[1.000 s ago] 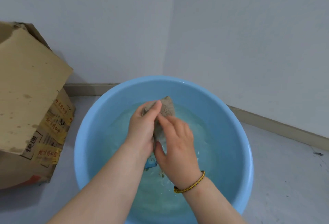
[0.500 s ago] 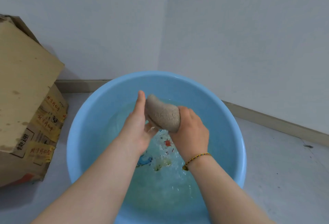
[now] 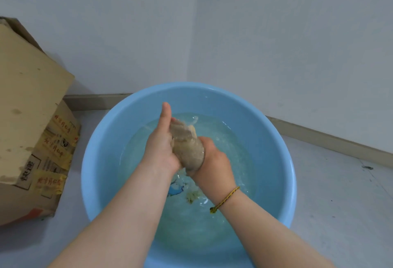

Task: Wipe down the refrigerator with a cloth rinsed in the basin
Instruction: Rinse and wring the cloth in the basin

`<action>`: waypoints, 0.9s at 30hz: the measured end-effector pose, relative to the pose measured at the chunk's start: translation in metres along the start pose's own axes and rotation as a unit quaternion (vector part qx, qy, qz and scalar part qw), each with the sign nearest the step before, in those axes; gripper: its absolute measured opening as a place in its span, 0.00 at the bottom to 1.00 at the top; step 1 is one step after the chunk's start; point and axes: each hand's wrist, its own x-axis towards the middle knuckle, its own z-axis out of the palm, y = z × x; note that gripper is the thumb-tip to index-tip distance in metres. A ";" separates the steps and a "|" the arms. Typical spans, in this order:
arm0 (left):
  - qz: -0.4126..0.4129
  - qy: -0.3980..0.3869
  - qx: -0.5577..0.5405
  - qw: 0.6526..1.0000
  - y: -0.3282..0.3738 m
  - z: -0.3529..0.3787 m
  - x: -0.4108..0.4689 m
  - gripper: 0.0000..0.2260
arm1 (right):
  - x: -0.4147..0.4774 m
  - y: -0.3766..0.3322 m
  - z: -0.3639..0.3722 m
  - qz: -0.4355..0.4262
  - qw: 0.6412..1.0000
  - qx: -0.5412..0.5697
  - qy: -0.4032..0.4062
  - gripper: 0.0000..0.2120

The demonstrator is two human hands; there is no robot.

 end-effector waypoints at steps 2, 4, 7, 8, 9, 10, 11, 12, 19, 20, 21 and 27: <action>0.003 -0.009 -0.003 1.000 0.001 -0.001 0.000 0.22 | 0.004 0.004 -0.003 0.001 0.994 0.050 -0.095 0.09; 0.007 -0.035 -0.004 0.999 0.003 -0.002 0.001 0.27 | 0.007 0.004 -0.009 0.005 0.983 0.132 -0.127 0.12; -0.015 -0.091 0.014 0.996 0.006 -0.004 0.002 0.29 | 0.009 0.002 -0.022 0.023 0.962 0.163 -0.217 0.15; -0.030 -0.109 0.023 0.993 0.006 -0.005 0.001 0.29 | 0.010 0.001 -0.027 0.028 0.952 0.161 -0.260 0.15; -0.047 -0.122 0.038 0.991 0.005 -0.007 0.002 0.29 | 0.011 0.002 -0.030 0.032 0.939 0.161 -0.303 0.13; -0.061 -0.129 0.051 0.988 0.004 -0.010 0.003 0.29 | 0.011 0.002 -0.032 0.038 0.926 0.158 -0.342 0.11; -0.071 -0.134 0.062 0.986 0.002 -0.012 0.004 0.29 | 0.012 0.004 -0.032 0.047 0.917 0.146 -0.369 0.08; -0.075 -0.134 0.077 0.985 0.001 -0.014 0.006 0.29 | 0.013 0.006 -0.031 0.057 0.914 0.130 -0.380 0.07; -0.103 -0.202 -0.036 0.973 0.012 -0.026 -0.007 0.17 | 0.022 0.018 -0.033 -0.209 0.946 -0.242 -0.057 0.04; -0.109 -0.190 -0.038 0.975 0.012 -0.028 -0.003 0.20 | 0.023 0.025 -0.033 -0.278 0.923 -0.265 0.030 0.05; -0.122 -0.165 -0.002 0.979 0.013 -0.029 -0.001 0.20 | 0.022 0.027 -0.033 -0.325 0.899 -0.278 0.091 0.03; -0.300 -0.289 0.403 0.815 0.010 -0.034 -0.014 0.27 | 0.033 0.039 -0.033 -0.410 0.787 -0.330 0.323 0.07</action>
